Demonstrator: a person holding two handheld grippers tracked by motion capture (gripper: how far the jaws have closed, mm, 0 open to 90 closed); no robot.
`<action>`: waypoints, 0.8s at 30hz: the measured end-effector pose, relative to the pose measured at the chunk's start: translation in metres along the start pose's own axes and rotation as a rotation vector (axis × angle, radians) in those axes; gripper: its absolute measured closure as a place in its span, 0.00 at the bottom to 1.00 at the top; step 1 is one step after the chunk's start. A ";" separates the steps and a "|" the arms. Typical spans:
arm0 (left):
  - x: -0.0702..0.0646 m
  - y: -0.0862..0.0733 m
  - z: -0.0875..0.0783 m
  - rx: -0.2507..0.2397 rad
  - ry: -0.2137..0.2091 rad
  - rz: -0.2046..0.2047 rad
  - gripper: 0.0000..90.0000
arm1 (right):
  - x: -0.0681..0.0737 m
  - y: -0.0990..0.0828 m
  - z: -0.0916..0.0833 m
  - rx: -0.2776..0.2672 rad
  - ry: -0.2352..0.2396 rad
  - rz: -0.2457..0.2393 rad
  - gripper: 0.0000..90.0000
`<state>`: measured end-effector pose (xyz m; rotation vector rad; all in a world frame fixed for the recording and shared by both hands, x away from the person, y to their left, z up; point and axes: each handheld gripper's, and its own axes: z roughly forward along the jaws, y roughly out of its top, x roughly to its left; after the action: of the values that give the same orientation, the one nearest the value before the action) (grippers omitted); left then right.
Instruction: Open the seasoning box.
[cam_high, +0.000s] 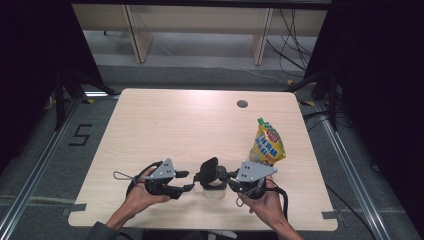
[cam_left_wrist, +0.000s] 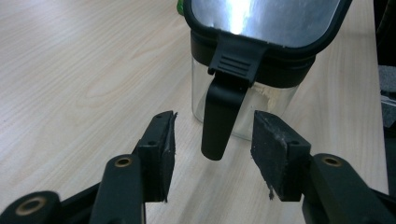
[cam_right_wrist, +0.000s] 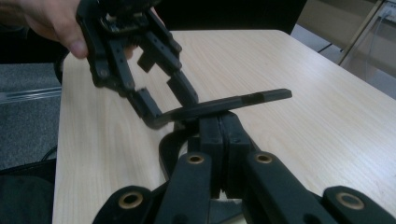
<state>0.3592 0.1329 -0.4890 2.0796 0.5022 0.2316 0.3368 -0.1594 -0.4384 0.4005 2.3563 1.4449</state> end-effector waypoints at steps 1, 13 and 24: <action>0.000 -0.001 0.001 0.000 0.000 -0.005 0.55 | 0.000 0.002 0.000 0.007 0.006 0.002 1.00; 0.006 -0.008 0.014 -0.023 -0.034 0.040 0.69 | 0.003 0.015 0.011 -0.013 0.009 -0.028 1.00; 0.003 -0.006 0.020 -0.021 -0.039 0.066 0.81 | 0.008 0.026 0.024 -0.016 0.031 -0.038 1.00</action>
<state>0.3673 0.1209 -0.5046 2.0783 0.4069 0.2336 0.3415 -0.1261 -0.4265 0.3294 2.3625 1.4616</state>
